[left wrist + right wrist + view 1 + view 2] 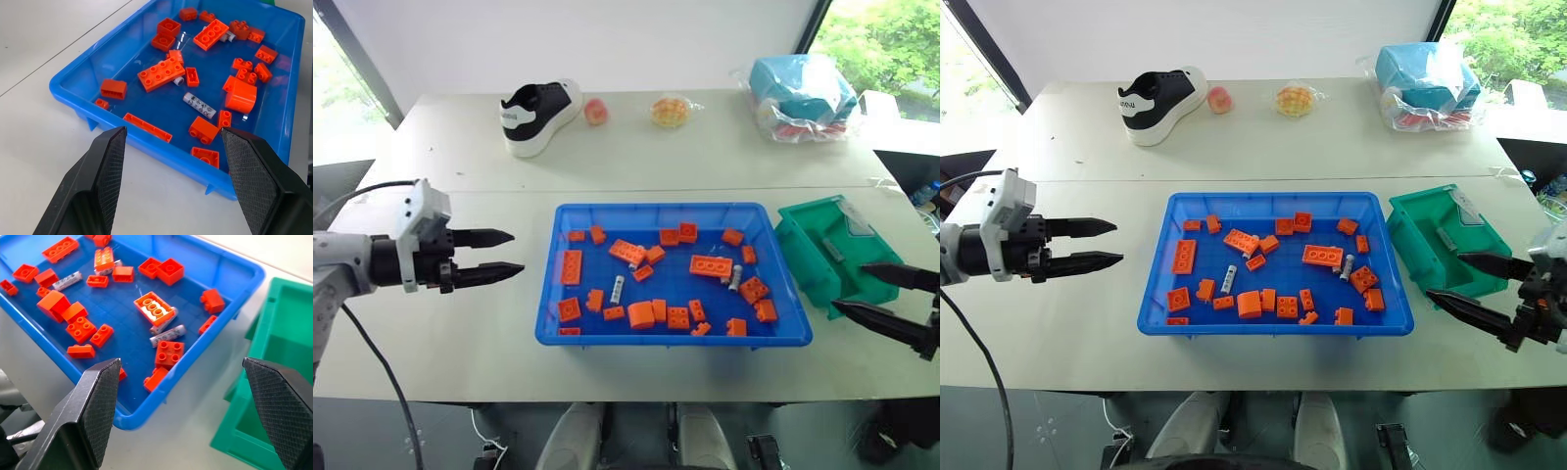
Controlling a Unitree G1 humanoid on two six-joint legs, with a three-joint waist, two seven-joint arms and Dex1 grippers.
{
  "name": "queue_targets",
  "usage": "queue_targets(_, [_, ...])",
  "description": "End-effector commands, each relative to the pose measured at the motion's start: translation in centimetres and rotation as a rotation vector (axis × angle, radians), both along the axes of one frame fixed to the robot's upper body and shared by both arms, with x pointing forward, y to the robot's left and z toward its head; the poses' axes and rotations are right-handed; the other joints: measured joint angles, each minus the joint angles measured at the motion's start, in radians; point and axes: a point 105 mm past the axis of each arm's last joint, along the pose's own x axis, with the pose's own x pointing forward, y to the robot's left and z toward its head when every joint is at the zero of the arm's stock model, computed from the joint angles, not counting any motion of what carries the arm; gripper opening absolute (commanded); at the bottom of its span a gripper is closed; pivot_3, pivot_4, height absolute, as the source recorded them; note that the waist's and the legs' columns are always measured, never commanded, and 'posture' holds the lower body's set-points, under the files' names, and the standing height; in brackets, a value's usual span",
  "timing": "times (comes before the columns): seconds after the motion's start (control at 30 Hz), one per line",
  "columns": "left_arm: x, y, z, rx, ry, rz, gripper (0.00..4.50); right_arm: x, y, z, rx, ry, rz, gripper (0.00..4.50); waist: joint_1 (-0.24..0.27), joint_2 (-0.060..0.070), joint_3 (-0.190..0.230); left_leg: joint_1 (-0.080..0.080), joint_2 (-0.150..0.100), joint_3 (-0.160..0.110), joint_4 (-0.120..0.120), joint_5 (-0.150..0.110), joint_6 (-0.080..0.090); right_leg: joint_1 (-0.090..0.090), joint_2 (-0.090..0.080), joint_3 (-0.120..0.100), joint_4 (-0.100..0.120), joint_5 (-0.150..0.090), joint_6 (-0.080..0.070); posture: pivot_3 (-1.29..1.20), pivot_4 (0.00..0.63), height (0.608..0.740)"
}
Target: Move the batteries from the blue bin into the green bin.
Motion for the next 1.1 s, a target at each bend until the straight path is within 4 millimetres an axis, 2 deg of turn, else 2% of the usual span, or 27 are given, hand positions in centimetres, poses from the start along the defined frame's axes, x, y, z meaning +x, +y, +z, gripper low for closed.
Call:
queue_targets(0.03, [-0.2, 0.0, 1.6, -0.020, -0.064, 0.015, 3.20, 0.1, 0.4, 0.5, -0.008, -0.036, 0.007, 4.09, 0.000, 0.000, 0.000, 0.000, 0.000, 0.000, 0.000, 0.000, 0.000, 0.000, 0.000, 0.000, 0.000, 0.000, 0.000, 0.00, 0.150, 0.730])
queue_targets(0.5, [-0.3, -0.7, 1.6, -0.029, -0.062, 0.023, 3.20, 0.7, 0.6, 0.6, -0.001, -0.054, -0.005, 4.09, 0.000, 0.000, 0.000, 0.001, 0.000, 0.000, 0.001, 0.000, 0.000, 0.000, 0.000, 0.000, 0.002, 0.000, 0.000, 0.00, 0.150, 0.730])
queue_targets(0.63, [-0.2, -1.7, 2.2, -0.102, -0.084, 0.025, 3.20, 1.1, 0.1, 0.8, -0.042, -0.049, 0.004, 4.09, 0.000, 0.000, 0.000, 0.002, 0.000, 0.001, 0.001, 0.000, 0.000, 0.001, 0.000, 0.000, 0.002, 0.000, 0.000, 0.00, 0.150, 0.730])
queue_targets(0.73, [-0.9, -2.4, 1.6, -0.123, -0.055, 0.007, 3.20, 1.3, 0.1, 1.4, -0.038, -0.059, 0.008, 4.09, -0.001, 0.000, 0.000, 0.002, 0.000, 0.001, 0.003, 0.000, 0.000, 0.002, 0.000, 0.000, 0.002, 0.001, 0.000, 0.00, 0.150, 0.730])
queue_targets(0.83, [-1.2, -2.6, 1.2, -0.107, -0.041, -0.003, 3.20, 1.2, 0.4, 1.3, -0.049, -0.053, 0.028, 4.09, 0.000, 0.000, 0.000, 0.002, 0.000, 0.001, 0.003, 0.000, 0.000, 0.002, 0.001, 0.000, 0.002, 0.001, 0.000, 0.00, 0.150, 0.730])
queue_targets(0.97, [-1.0, -2.5, 1.4, -0.108, -0.043, 0.000, 3.20, 2.2, 1.0, 1.6, -0.048, -0.077, 0.029, 4.09, -0.002, 0.000, 0.000, 0.003, 0.000, 0.001, 0.004, 0.000, 0.000, 0.003, 0.001, 0.000, 0.003, 0.001, -0.001, 0.00, 0.150, 0.730])
queue_targets(1.0, [-1.0, -2.5, 1.5, -0.107, -0.041, -0.002, 3.16, 2.7, 1.5, 1.8, -0.040, -0.089, 0.035, 4.29, -0.003, 0.000, 0.000, 0.003, 0.000, 0.001, 0.005, 0.000, 0.000, 0.003, 0.001, 0.000, 0.003, 0.001, -0.001, 0.00, 0.150, 0.730])
queue_targets(1.1, [-1.1, -2.3, 1.6, -0.099, -0.034, -0.009, 3.16, 4.2, 3.3, 2.1, -0.027, -0.109, 0.071, 4.29, -0.006, 0.000, 0.000, 0.004, 0.001, 0.002, 0.007, 0.000, 0.000, 0.004, 0.001, 0.000, 0.003, 0.003, -0.001, 0.00, 0.150, 0.730])
